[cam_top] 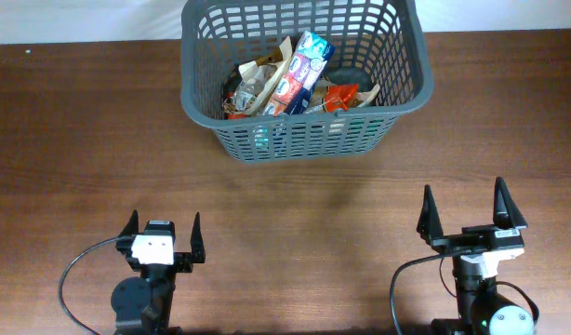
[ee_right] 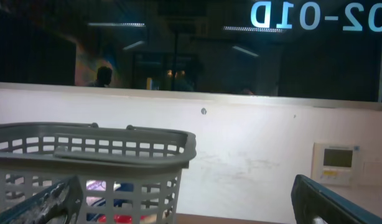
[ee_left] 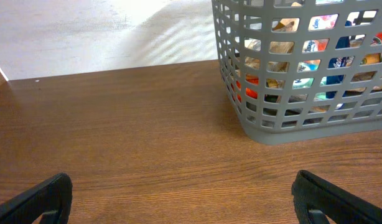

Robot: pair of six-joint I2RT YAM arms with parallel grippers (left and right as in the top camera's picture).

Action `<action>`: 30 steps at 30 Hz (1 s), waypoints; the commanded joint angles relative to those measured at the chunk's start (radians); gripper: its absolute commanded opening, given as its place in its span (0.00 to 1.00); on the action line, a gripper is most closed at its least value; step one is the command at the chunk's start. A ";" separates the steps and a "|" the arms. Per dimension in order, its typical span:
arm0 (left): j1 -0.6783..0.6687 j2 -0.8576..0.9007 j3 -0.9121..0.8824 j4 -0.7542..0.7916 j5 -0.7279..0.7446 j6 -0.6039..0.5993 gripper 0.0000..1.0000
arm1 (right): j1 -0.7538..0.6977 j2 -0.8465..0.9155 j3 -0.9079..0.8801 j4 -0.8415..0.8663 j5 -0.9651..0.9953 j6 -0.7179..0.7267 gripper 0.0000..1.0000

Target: Pack container

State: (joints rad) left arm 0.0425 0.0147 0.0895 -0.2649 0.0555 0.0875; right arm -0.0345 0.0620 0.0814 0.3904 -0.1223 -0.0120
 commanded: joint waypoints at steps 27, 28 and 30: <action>0.006 -0.010 -0.007 0.002 0.011 0.019 0.99 | 0.010 -0.059 -0.056 -0.245 -0.025 -0.006 0.99; 0.006 -0.010 -0.007 0.002 0.011 0.019 0.99 | 0.010 -0.059 -0.067 -0.245 -0.025 -0.006 0.99; 0.006 -0.010 -0.007 0.002 0.011 0.019 0.99 | 0.010 -0.059 -0.076 -0.270 -0.026 -0.006 0.99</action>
State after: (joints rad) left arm 0.0425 0.0147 0.0895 -0.2649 0.0555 0.0875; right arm -0.0345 0.0147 0.0311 0.1436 -0.1337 -0.0124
